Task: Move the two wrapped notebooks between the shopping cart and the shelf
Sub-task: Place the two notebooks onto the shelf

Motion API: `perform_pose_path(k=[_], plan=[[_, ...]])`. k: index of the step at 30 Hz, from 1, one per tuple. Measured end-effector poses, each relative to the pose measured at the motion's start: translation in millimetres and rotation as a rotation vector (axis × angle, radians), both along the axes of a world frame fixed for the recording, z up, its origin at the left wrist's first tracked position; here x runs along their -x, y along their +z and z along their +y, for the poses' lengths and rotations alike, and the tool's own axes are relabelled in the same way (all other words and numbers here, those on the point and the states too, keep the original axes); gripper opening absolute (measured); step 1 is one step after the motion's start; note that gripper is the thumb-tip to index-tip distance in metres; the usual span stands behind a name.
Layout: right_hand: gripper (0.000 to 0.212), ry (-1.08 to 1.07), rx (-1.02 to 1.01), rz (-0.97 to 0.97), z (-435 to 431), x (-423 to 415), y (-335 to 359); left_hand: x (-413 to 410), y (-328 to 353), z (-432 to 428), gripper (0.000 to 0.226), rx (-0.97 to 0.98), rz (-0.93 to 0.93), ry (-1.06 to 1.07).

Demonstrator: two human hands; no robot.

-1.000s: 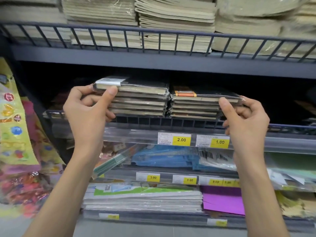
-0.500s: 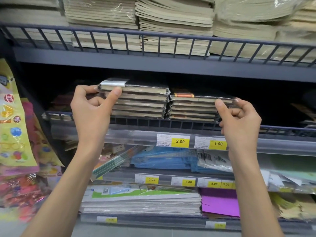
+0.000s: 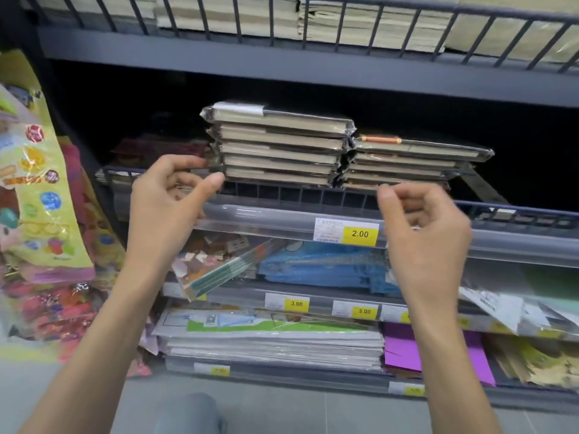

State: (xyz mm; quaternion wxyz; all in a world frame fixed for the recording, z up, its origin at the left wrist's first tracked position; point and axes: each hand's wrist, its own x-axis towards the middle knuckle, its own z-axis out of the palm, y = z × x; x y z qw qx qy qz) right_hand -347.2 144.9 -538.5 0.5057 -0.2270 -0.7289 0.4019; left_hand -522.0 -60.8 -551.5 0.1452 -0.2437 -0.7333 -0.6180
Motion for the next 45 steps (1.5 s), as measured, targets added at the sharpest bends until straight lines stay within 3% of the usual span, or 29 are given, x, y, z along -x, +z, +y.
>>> perform_pose_path(k=[6, 13, 17, 29, 36, 41, 45], plan=[[0.014, 0.032, -0.150, -0.182, -17.8, 36.1, -8.6, 10.7, -1.0, -3.9, 0.027, 0.131, 0.072, 0.084], [0.024, -0.225, -0.387, -0.314, -21.0, 56.2, -11.6, 19.2, 3.1, 0.2, 0.026, 0.262, 0.146, 0.123], [0.029, -0.216, -0.334, -0.374, -20.8, 61.7, -11.8, 23.0, 4.3, 4.2, 0.021, 0.290, 0.214, 0.148], [0.039, -0.204, -0.248, -0.311, -19.9, 80.2, -9.2, 31.2, 10.5, 16.7, 0.012, 0.309, 0.345, 0.221], [0.038, -0.262, -0.337, -0.319, -18.3, 88.0, -13.1, 34.5, 8.0, 20.4, 0.015, 0.336, 0.275, 0.290], [0.038, -0.194, -0.297, -0.258, -19.2, 86.2, -16.6, 38.7, 7.2, 13.8, 0.013, 0.253, 0.153, 0.139], [0.036, -0.156, -0.257, -0.277, -19.9, 82.5, -19.5, 36.5, 5.9, 10.2, 0.012, 0.229, 0.149, 0.136]])
